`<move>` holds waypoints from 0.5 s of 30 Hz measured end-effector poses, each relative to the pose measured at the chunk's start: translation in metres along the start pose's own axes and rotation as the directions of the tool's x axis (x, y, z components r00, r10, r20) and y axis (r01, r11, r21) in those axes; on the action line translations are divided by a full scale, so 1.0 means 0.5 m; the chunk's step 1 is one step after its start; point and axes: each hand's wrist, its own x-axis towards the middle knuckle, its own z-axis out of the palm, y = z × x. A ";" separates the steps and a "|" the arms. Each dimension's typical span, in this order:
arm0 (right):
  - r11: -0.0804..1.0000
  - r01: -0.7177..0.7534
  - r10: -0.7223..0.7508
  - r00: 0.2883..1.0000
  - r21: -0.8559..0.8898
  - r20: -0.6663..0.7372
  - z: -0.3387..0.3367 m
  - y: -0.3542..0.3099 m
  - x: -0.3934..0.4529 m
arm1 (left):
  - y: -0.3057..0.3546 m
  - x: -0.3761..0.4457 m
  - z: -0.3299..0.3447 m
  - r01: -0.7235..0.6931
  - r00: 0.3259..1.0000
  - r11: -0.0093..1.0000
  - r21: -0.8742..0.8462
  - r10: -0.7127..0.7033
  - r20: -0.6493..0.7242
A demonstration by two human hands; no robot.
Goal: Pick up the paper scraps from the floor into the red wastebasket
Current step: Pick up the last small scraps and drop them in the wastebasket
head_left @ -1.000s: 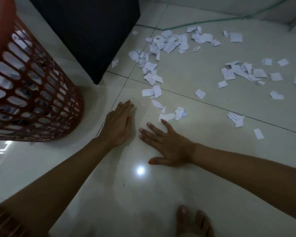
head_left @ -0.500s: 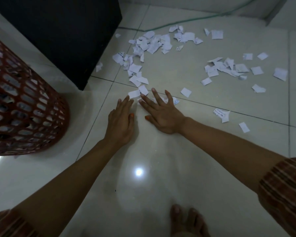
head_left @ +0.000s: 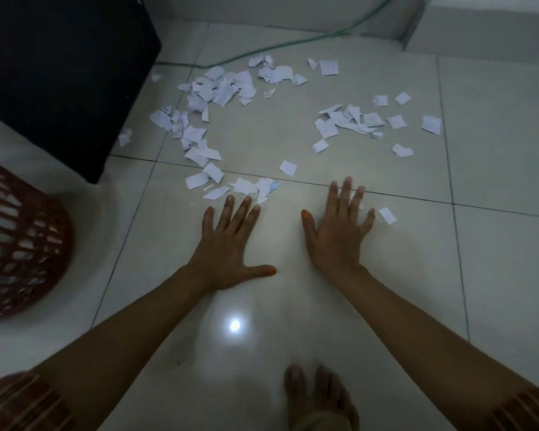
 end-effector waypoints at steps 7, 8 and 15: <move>0.969 -0.246 0.247 0.963 -0.020 0.107 0.005 0.023 0.034 | -0.013 0.025 -0.003 -0.079 0.995 0.996 0.051 0.082 -0.049; 0.980 -0.194 0.196 0.974 -0.029 0.113 0.012 0.010 0.042 | -0.011 0.024 0.000 -0.068 0.996 0.996 0.049 0.071 -0.060; 0.892 0.412 -0.444 0.874 0.184 0.197 0.042 -0.127 0.109 | -0.061 0.047 -0.028 0.230 0.930 0.950 -0.212 -0.279 -0.239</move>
